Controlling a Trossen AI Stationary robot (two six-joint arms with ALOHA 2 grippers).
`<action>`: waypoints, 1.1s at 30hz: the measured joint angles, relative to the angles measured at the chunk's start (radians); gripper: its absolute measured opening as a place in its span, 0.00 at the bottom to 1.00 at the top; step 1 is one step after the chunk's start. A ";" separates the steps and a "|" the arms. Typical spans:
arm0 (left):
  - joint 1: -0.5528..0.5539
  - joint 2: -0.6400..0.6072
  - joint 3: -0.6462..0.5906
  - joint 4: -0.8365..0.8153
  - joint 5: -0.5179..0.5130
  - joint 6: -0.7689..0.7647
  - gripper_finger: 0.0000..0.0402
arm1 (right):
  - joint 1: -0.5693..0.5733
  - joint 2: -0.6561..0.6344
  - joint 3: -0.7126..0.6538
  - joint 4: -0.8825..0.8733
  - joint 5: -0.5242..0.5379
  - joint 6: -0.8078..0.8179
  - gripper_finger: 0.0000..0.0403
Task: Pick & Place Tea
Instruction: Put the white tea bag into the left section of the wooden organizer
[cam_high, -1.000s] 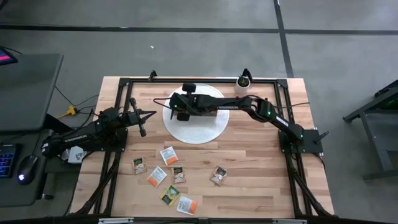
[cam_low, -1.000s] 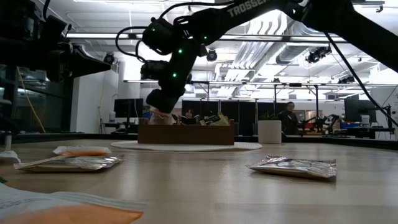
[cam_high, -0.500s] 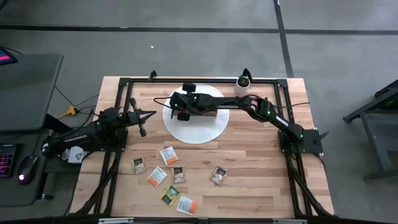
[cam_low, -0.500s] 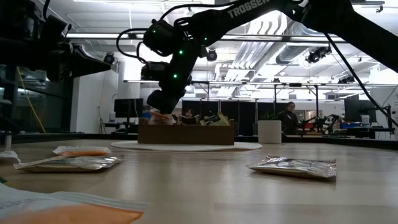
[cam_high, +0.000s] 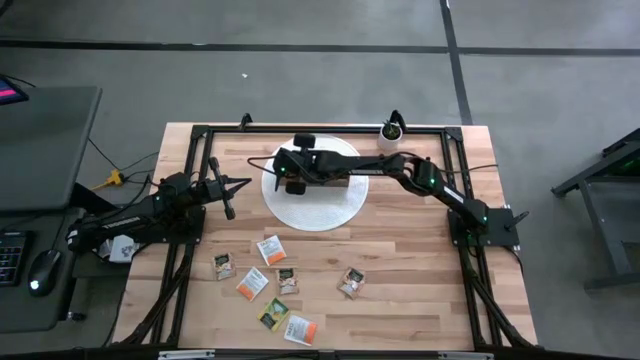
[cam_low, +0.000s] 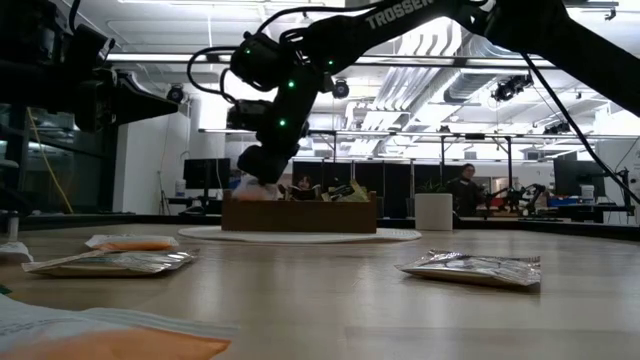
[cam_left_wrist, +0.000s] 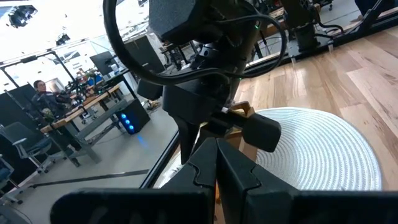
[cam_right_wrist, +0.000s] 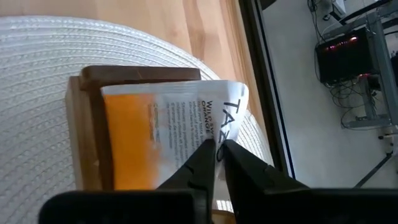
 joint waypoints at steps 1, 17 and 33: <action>0.000 0.000 0.000 0.000 0.000 0.000 0.00 | 0.000 0.000 0.000 0.000 0.006 0.000 0.09; 0.000 0.000 0.000 0.000 0.000 0.000 0.00 | 0.000 0.000 0.000 0.013 0.040 -0.002 0.17; 0.000 0.000 0.000 0.000 0.000 0.000 0.00 | 0.014 0.000 0.000 0.023 0.005 -0.002 0.24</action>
